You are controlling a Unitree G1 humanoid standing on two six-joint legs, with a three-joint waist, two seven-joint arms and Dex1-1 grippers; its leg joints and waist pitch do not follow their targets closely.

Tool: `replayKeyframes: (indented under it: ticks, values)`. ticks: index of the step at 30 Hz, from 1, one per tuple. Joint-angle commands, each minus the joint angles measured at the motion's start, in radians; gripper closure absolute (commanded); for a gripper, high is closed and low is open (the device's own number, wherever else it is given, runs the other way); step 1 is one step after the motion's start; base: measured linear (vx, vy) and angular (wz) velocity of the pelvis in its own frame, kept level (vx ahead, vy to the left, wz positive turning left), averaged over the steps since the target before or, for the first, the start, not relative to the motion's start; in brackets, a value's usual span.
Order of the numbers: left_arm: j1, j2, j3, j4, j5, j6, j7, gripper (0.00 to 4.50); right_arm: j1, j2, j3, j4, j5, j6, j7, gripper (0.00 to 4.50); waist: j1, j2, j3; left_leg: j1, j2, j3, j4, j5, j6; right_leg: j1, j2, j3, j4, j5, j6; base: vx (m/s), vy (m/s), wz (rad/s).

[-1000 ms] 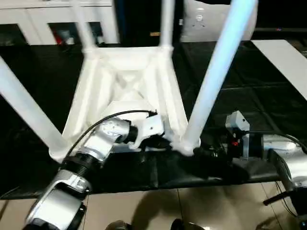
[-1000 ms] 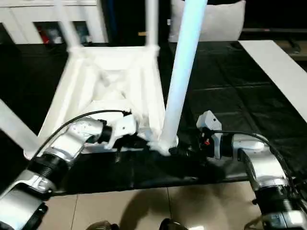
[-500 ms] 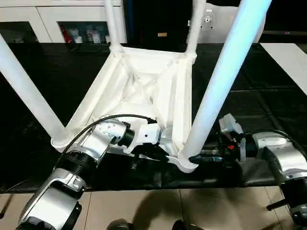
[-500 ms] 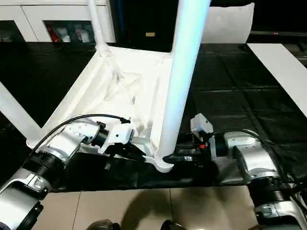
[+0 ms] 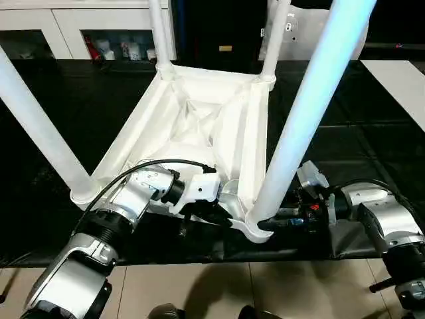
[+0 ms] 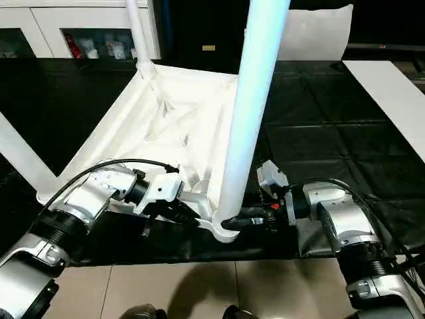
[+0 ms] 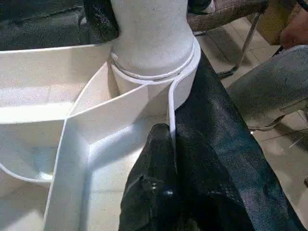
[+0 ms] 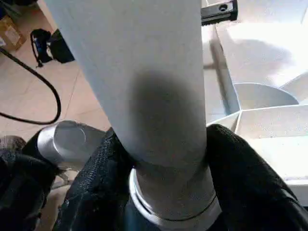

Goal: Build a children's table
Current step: Rotate leg to tighten

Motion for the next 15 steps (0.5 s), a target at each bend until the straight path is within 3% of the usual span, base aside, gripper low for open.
replayKeyframes:
  ticks: [1,5,6,8,10,12,15]
  values:
    - [-0.012,-0.033,-0.003,-0.014,-0.010,0.026,0.029,4.50,0.035,0.027,0.003,-0.075,0.079,0.061,0.000,2.45,-0.003,-0.008,-0.078,0.008,0.095,-0.041,-0.065,-0.038,0.114,0.069,-0.106,0.098,-0.050,-0.255,-0.097,0.000,0.000,0.00]
    - [-0.013,-0.067,0.016,-0.017,-0.001,0.071,0.110,4.50,0.068,0.063,-0.025,-0.127,0.082,0.112,-0.111,2.45,-0.004,-0.009,-0.074,0.009,0.094,-0.040,-0.068,-0.051,0.106,0.068,-0.105,0.096,-0.056,-0.278,-0.091,0.000,0.000,0.00]
    - [-0.012,-0.088,0.021,-0.026,0.007,0.099,0.158,4.50,0.082,0.094,-0.041,-0.144,0.059,0.112,-0.204,2.45,-0.005,-0.010,-0.070,0.009,0.095,-0.041,-0.070,-0.065,0.092,0.068,-0.104,0.096,-0.062,-0.311,-0.077,0.000,0.000,0.00]
    - [-0.009,-0.114,0.023,-0.039,0.017,0.140,0.211,4.50,0.085,0.135,-0.062,-0.139,0.006,0.105,-0.344,2.45,-0.014,-0.011,-0.067,0.012,0.079,-0.040,-0.072,-0.108,0.057,0.069,-0.105,0.087,-0.083,-0.414,-0.037,0.000,0.000,0.00]
    - [-0.007,-0.128,0.022,-0.042,0.023,0.156,0.237,4.50,0.083,0.157,-0.074,-0.135,-0.014,0.108,-0.409,2.46,-0.032,-0.012,-0.062,0.006,0.071,-0.042,-0.071,-0.134,0.045,0.072,-0.101,0.077,-0.096,-0.480,0.001,0.000,0.000,0.00]
    - [-0.008,-0.174,0.028,-0.046,0.033,0.197,0.319,4.50,0.075,0.222,-0.103,-0.122,-0.039,0.124,-0.558,2.48,-0.049,-0.010,-0.062,0.007,0.066,-0.045,-0.069,-0.149,0.034,0.073,-0.099,0.070,-0.107,-0.519,0.031,0.000,0.000,0.00]
    - [-0.015,-0.213,0.039,-0.040,0.035,0.240,0.387,4.50,0.071,0.260,-0.110,-0.128,-0.064,0.133,-0.643,2.51,-0.078,-0.010,-0.063,0.002,0.057,-0.045,-0.065,-0.154,0.050,0.073,-0.093,0.061,-0.115,-0.522,0.055,0.000,0.000,0.00]
